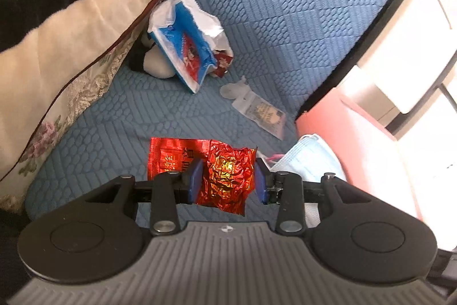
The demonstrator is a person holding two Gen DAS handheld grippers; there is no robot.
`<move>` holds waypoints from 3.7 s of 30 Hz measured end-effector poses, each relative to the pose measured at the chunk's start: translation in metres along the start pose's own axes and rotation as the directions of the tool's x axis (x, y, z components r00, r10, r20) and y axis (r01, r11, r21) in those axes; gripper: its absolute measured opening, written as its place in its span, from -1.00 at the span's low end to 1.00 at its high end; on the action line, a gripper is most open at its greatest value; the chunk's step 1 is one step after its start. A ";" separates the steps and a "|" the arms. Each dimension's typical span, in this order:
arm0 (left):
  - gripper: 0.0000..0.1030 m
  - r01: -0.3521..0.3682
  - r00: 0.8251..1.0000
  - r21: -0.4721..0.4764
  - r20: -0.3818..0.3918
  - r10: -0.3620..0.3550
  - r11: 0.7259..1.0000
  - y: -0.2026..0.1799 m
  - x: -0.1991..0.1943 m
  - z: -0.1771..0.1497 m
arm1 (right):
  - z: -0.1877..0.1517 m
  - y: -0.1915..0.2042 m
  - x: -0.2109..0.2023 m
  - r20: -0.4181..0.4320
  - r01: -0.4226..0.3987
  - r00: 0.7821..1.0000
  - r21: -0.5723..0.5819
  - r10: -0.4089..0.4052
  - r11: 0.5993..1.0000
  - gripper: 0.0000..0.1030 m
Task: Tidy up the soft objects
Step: 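Carry the red packet and face mask with both grippers into the pink box, then open both grippers to drop the packet and mask into the box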
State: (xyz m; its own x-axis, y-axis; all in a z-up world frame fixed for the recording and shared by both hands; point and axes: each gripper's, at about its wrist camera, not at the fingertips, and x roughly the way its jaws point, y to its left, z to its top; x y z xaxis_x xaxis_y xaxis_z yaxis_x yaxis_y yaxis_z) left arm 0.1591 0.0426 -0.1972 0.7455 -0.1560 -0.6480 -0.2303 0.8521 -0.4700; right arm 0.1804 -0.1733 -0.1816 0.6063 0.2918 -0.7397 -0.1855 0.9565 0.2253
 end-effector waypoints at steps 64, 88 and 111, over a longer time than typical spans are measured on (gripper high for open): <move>-0.15 0.132 0.991 0.214 -0.040 -0.126 0.968 -0.279 0.031 0.026 | 0.105 -0.191 -0.091 0.042 0.080 0.996 0.097 -0.084 0.992 -0.69; -0.04 0.060 0.984 0.234 -0.180 -0.018 0.970 -0.290 0.126 -0.017 | 0.068 -0.251 -0.006 -0.132 0.093 0.988 0.143 -0.074 0.985 -0.66; 0.27 0.067 0.998 0.345 -0.007 -0.069 0.936 -0.289 0.022 0.012 | 0.093 -0.211 -0.072 -0.004 0.078 0.997 0.070 -0.078 0.994 -0.15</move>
State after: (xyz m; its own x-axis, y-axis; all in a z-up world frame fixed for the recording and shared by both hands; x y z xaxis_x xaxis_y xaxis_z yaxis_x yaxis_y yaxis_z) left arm 0.2498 -0.2010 -0.0686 0.7554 -0.2173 -0.6182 0.0499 0.9597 -0.2764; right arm 0.2481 -0.3957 -0.1170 0.6160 0.2161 -0.7575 -0.0825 0.9740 0.2108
